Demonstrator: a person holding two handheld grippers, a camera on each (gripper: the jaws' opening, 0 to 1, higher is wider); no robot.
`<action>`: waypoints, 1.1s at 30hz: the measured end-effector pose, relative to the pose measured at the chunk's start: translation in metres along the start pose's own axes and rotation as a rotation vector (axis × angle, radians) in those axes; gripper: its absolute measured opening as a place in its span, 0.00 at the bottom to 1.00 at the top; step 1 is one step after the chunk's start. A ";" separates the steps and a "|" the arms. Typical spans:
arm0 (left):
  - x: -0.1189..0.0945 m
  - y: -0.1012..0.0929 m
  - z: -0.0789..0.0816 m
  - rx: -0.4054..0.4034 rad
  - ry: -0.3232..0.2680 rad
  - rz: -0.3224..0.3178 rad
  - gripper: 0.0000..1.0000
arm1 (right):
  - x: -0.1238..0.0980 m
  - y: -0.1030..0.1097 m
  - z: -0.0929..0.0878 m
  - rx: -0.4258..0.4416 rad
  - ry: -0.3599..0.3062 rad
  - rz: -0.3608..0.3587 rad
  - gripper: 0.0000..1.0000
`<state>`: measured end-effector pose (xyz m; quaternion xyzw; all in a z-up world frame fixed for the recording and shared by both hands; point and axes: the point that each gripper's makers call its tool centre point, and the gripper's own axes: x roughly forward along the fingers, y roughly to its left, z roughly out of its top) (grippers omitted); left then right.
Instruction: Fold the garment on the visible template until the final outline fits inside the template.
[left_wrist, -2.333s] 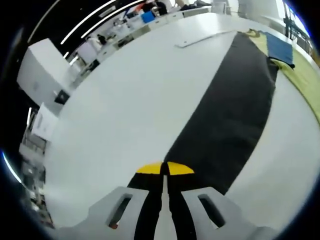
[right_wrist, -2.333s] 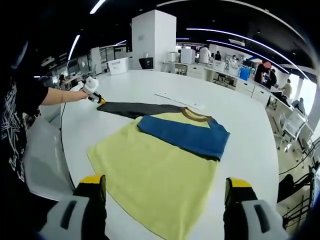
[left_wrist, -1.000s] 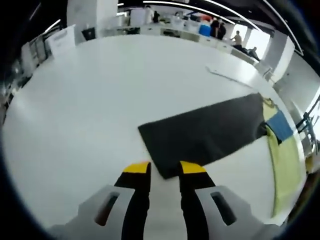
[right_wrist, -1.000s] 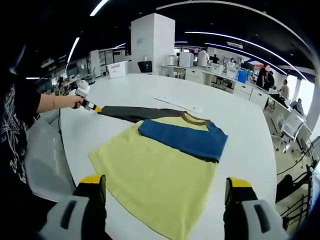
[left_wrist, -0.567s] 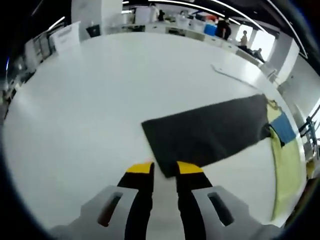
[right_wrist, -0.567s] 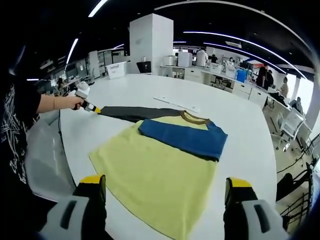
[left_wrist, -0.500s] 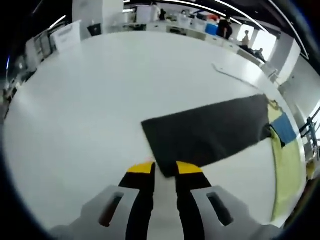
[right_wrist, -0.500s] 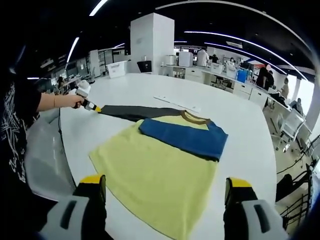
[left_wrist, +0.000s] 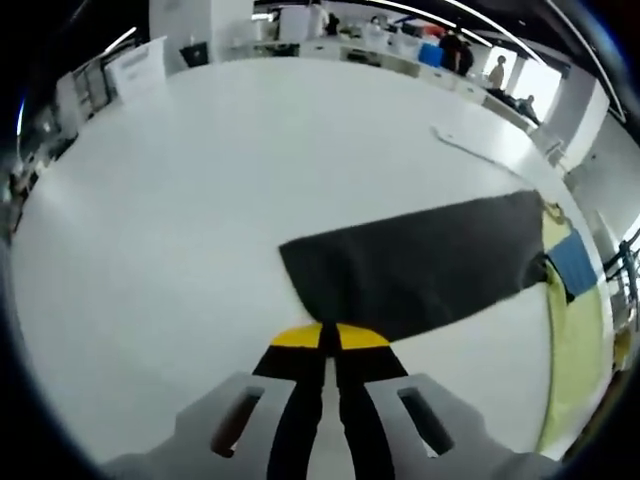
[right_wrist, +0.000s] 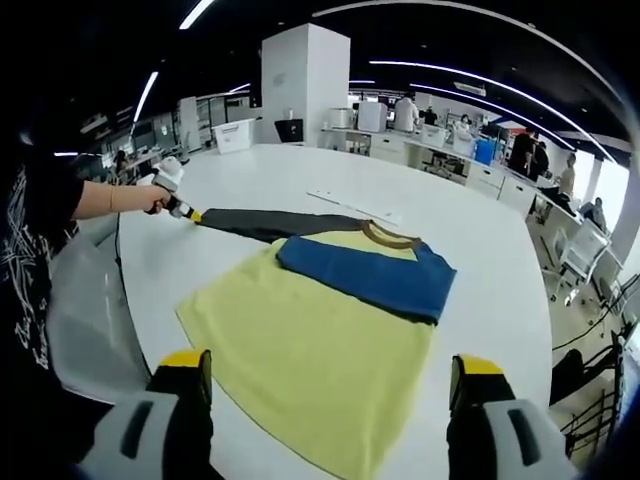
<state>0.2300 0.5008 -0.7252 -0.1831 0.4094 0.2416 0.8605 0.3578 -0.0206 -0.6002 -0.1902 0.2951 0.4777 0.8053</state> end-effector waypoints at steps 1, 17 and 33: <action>0.000 0.000 0.000 0.000 0.000 -0.001 0.00 | 0.000 0.000 -0.001 0.002 0.002 0.001 1.00; -0.019 -0.023 0.030 0.085 -0.100 -0.048 0.00 | -0.002 0.005 -0.003 0.008 0.008 0.019 1.00; -0.039 -0.102 0.090 0.197 -0.217 -0.206 0.00 | -0.004 0.009 -0.005 0.018 0.005 0.030 1.00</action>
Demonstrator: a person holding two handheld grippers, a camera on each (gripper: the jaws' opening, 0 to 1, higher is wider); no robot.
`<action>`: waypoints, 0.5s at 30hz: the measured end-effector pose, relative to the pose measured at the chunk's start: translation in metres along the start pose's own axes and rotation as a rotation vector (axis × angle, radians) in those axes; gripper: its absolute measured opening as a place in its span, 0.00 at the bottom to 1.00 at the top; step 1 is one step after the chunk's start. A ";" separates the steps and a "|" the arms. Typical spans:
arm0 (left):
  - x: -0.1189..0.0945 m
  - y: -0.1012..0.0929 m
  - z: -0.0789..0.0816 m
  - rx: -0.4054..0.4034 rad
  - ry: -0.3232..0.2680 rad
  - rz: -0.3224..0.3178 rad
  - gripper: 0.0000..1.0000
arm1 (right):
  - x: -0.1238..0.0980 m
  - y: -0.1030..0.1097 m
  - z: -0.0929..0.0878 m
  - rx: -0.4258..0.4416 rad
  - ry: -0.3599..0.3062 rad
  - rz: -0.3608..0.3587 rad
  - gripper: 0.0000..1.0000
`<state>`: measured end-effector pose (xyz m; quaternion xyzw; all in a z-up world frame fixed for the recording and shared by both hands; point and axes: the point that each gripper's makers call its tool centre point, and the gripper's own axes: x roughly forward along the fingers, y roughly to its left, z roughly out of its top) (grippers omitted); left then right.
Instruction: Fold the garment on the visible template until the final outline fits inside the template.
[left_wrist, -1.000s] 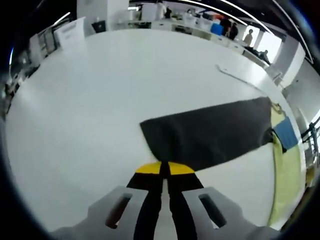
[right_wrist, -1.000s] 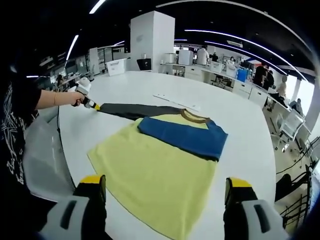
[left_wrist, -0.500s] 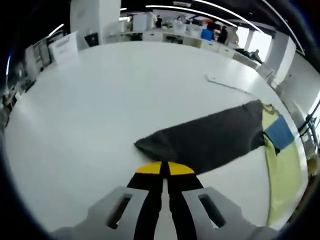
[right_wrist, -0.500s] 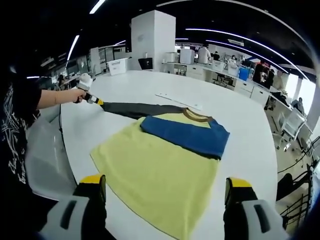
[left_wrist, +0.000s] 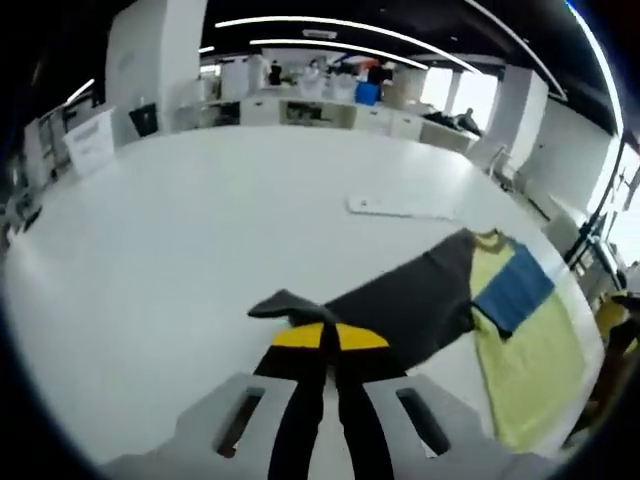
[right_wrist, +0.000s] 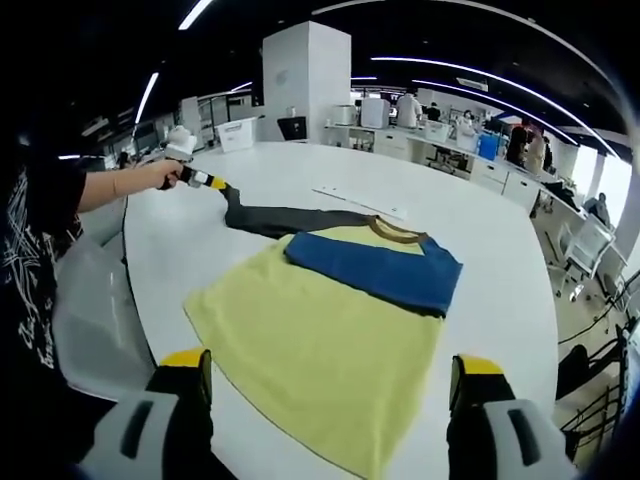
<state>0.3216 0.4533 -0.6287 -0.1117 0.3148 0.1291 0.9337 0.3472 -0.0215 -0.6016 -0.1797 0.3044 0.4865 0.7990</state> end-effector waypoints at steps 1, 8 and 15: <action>0.001 -0.003 0.003 0.004 -0.003 -0.005 0.00 | 0.000 0.000 0.000 0.001 -0.001 0.000 1.00; 0.011 -0.026 0.019 0.027 -0.012 -0.052 0.00 | 0.001 0.000 0.000 0.001 -0.001 0.002 1.00; 0.021 -0.054 0.027 0.056 -0.010 -0.102 0.00 | 0.006 0.001 0.001 0.016 -0.014 0.007 1.00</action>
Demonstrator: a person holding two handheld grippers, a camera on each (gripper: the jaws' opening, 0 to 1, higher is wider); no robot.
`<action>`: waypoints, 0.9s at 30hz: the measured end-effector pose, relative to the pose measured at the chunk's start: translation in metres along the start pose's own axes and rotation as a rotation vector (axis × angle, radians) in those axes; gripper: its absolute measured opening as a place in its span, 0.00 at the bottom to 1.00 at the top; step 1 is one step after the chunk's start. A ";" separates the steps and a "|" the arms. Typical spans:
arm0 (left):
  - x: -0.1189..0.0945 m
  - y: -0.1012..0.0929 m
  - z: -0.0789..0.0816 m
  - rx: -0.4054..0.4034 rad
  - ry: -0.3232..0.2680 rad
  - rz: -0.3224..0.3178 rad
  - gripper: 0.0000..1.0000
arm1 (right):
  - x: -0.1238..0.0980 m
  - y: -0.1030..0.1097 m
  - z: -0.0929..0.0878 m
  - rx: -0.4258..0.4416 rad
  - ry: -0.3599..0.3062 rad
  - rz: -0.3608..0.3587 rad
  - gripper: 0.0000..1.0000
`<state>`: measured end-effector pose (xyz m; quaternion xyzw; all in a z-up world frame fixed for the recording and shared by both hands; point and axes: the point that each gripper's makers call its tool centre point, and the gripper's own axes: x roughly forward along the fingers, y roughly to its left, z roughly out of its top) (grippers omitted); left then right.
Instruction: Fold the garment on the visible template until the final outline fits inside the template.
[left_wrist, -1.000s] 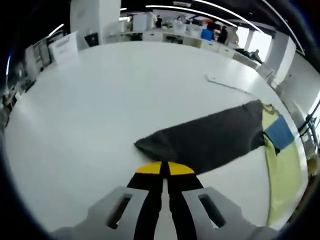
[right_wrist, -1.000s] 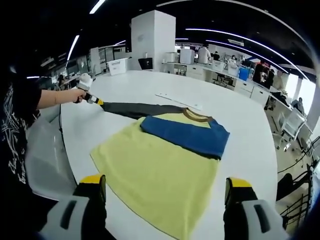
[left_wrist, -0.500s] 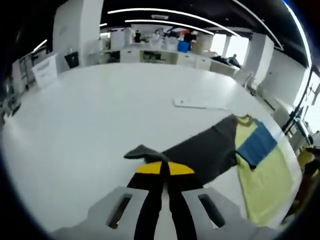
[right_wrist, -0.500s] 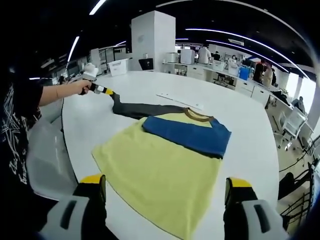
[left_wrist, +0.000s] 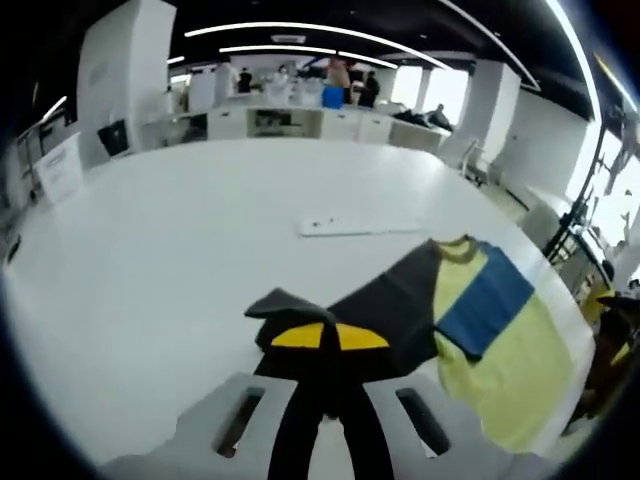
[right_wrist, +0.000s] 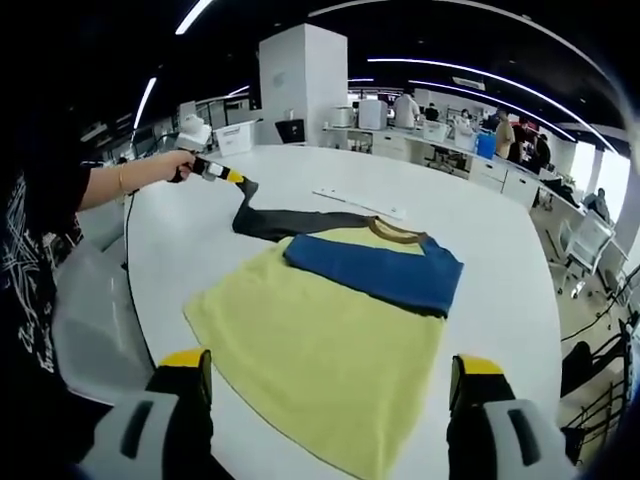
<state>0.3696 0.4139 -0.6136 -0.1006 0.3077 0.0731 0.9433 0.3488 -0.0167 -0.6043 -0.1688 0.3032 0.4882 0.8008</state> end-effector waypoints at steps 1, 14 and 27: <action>0.001 -0.004 0.001 -0.006 -0.002 -0.010 0.00 | 0.001 0.000 0.001 0.000 -0.002 0.001 1.00; 0.016 -0.062 0.024 0.056 -0.005 -0.113 0.00 | 0.003 0.006 -0.001 0.002 -0.005 0.017 1.00; 0.032 -0.119 0.039 0.107 0.017 -0.198 0.00 | -0.001 0.007 -0.006 0.005 -0.001 0.025 1.00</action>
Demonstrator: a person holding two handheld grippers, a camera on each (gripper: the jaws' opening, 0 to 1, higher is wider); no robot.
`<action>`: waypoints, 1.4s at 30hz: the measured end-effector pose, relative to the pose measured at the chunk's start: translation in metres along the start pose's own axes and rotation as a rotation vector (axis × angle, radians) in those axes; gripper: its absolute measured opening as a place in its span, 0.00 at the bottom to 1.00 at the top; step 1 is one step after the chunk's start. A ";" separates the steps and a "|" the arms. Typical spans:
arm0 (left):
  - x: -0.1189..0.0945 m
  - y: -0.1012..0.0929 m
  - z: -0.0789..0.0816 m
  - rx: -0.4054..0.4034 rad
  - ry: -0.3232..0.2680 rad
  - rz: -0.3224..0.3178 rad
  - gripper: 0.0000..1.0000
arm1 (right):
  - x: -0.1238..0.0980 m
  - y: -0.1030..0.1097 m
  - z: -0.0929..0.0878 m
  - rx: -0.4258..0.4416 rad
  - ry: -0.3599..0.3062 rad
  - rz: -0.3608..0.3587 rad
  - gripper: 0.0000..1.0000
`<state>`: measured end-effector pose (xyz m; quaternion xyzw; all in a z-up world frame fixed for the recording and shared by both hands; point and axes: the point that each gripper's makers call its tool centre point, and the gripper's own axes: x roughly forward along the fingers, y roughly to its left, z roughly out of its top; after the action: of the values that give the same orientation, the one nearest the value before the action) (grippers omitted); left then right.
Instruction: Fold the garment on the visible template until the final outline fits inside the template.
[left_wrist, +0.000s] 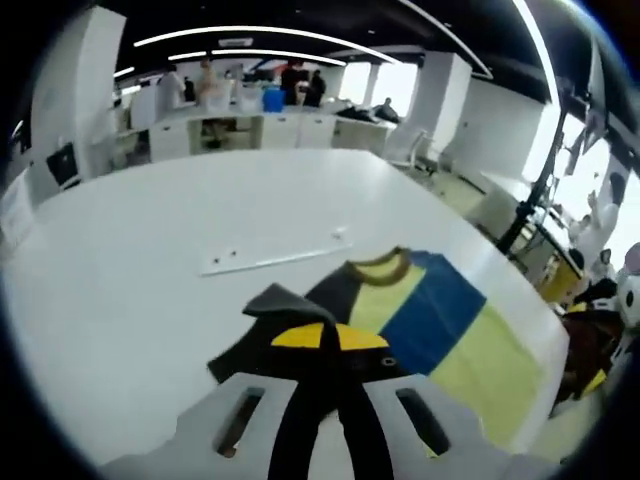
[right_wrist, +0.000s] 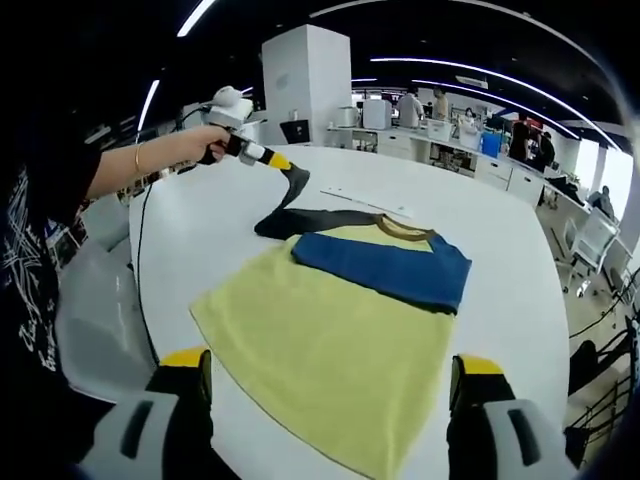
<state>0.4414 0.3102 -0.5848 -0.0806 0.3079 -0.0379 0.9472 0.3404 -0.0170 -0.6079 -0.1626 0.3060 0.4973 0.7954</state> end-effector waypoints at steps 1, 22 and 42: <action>0.003 -0.005 0.001 0.009 0.006 -0.007 0.00 | -0.001 0.000 0.000 0.002 -0.004 0.000 1.00; 0.045 -0.088 0.019 0.062 0.027 -0.119 0.00 | 0.003 0.004 -0.007 0.036 -0.019 0.011 1.00; 0.066 -0.156 0.036 0.079 0.011 -0.226 0.00 | -0.001 -0.002 -0.019 0.055 -0.010 -0.003 1.00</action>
<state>0.5127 0.1536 -0.5669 -0.0771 0.3001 -0.1572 0.9377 0.3353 -0.0293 -0.6219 -0.1385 0.3154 0.4882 0.8019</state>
